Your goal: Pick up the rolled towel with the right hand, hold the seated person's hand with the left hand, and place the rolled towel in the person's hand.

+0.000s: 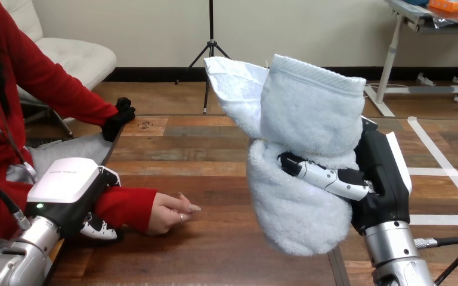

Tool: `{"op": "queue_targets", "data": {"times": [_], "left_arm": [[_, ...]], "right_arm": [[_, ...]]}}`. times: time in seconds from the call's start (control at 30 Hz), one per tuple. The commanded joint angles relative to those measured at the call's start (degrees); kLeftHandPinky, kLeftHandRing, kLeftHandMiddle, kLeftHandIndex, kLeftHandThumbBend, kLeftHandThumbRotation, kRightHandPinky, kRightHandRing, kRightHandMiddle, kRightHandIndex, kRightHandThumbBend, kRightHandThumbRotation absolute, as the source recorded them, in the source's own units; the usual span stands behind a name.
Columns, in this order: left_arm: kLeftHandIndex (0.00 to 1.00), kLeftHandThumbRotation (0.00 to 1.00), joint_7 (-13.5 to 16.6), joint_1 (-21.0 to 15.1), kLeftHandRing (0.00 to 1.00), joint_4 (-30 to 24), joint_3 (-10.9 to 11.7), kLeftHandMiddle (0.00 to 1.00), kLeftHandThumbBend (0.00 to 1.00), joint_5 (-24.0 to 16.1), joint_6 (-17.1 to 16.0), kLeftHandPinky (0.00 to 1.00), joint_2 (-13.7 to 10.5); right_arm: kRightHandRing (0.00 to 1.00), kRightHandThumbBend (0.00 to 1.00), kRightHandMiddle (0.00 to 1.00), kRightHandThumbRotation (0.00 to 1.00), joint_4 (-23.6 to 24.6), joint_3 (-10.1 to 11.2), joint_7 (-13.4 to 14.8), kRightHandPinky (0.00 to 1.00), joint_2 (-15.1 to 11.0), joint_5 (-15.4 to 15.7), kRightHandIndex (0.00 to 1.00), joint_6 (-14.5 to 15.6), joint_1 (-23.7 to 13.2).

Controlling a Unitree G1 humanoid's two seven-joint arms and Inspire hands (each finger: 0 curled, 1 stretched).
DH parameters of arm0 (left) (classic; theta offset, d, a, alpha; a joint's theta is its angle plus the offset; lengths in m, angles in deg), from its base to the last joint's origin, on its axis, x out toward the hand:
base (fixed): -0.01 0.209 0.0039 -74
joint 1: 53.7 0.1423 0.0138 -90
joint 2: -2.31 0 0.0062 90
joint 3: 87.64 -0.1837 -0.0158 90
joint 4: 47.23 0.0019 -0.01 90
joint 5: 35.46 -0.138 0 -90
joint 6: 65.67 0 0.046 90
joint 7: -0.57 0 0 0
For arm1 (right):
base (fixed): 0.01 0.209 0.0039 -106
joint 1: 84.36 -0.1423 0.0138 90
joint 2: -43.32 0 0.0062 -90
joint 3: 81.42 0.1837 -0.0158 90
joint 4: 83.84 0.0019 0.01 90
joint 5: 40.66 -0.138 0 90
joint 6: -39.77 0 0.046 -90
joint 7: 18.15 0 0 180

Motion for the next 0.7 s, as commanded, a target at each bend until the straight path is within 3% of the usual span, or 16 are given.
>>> {"op": "queue_targets", "data": {"times": [0.0, 0.67], "left_arm": [[0.40, 0.00, -0.6, -0.1, 0.36, -3.9, 1.1, 0.40, 0.94, 1.2, 0.3, 0.35, -0.2], [0.36, 0.00, -1.9, 3.0, 0.33, -10.2, 3.4, 0.37, 0.93, 3.5, 0.7, 0.32, 0.4]], "right_arm": [[0.36, 0.81, 0.45, 0.00, 2.9, 0.9, 0.0, 0.30, 1.5, -1.5, 0.44, -0.5, -3.8], [0.35, 0.80, 0.45, 0.00, 0.5, 1.0, -0.3, 0.29, 2.3, -0.7, 0.45, -1.0, -4.8]]}}
